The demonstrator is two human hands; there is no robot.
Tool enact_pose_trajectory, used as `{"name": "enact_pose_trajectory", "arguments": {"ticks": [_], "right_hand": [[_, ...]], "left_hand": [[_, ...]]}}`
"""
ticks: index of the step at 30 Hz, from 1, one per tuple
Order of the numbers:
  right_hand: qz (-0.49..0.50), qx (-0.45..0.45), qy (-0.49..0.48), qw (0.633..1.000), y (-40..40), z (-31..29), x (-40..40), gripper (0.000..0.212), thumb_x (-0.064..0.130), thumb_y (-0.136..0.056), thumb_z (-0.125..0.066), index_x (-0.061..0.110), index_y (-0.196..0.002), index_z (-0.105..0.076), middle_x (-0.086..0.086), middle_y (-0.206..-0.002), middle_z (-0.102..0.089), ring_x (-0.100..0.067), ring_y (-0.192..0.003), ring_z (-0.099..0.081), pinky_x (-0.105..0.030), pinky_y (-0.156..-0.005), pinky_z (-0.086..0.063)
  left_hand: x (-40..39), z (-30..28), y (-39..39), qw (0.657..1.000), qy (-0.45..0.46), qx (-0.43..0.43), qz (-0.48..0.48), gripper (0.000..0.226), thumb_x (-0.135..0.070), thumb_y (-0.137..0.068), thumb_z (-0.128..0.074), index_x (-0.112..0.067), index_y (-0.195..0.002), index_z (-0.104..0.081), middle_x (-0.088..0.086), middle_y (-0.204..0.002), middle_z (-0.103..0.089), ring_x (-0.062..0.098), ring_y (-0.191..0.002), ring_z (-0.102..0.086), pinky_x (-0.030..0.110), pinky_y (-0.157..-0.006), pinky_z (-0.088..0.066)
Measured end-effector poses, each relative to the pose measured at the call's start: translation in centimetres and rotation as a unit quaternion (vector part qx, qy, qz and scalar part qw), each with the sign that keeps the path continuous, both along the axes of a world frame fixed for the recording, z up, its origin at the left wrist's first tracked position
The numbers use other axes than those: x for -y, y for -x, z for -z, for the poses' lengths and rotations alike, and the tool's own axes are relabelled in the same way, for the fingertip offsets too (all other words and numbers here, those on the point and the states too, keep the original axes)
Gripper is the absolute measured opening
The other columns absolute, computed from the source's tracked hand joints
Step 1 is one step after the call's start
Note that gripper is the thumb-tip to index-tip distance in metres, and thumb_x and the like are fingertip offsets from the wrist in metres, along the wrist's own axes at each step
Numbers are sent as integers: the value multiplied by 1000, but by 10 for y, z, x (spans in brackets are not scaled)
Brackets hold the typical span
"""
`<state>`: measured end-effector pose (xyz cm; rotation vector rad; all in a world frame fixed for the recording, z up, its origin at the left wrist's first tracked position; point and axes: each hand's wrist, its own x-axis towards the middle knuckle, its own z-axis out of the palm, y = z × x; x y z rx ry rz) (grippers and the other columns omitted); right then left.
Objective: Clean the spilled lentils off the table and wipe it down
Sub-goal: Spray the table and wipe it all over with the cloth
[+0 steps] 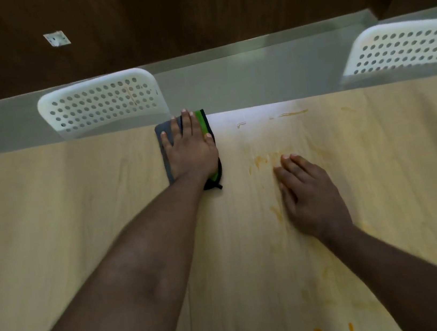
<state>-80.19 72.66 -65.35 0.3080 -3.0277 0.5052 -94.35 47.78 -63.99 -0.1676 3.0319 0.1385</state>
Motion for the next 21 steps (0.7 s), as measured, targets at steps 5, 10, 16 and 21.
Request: {"name": "enact_pose_trajectory", "arguments": {"ticks": [5,10,16,21], "right_hand": [[6,9,-2,1000,-1,-1,0,52,35,-107,-38,18,-154,-53,-5,-164,-44,-23,-157,-30,-50,-123,-33],[5,13,-11,1000,-1,-1,-1,51,35,-108,-37,20,-155,-51,-3,-164,-43,-21,-158,-29,-48,-124,-32],[7,-13,0,1000,1,4,1,50,32,-107,-42,16,-151,-56,-5,-162,-46,-24,-155,-35,-48,-123,-33],[5,-9,0,1000,1,-1,-1,49,32,-106,-42,17,-151,-57,-5,-162,-47,-23,-155,-35,-48,-121,-36]], "left_hand": [[-23,-3,-23,993,9,-25,115,69,-44,-108,-19,-15,-169,-3,1,-178,-1,26,-163,-1,57,-129,-8],[4,-10,-54,975,16,1,222,68,-46,-109,-16,-20,-169,2,-4,-177,9,17,-163,10,52,-131,-6],[-4,-9,19,991,25,-15,127,68,-47,-108,-16,-18,-169,-5,-1,-178,-1,24,-163,0,54,-130,-7],[-44,-16,-33,979,9,-20,201,70,-46,-108,-21,-17,-169,-2,0,-178,2,24,-163,5,56,-130,-6]]}}
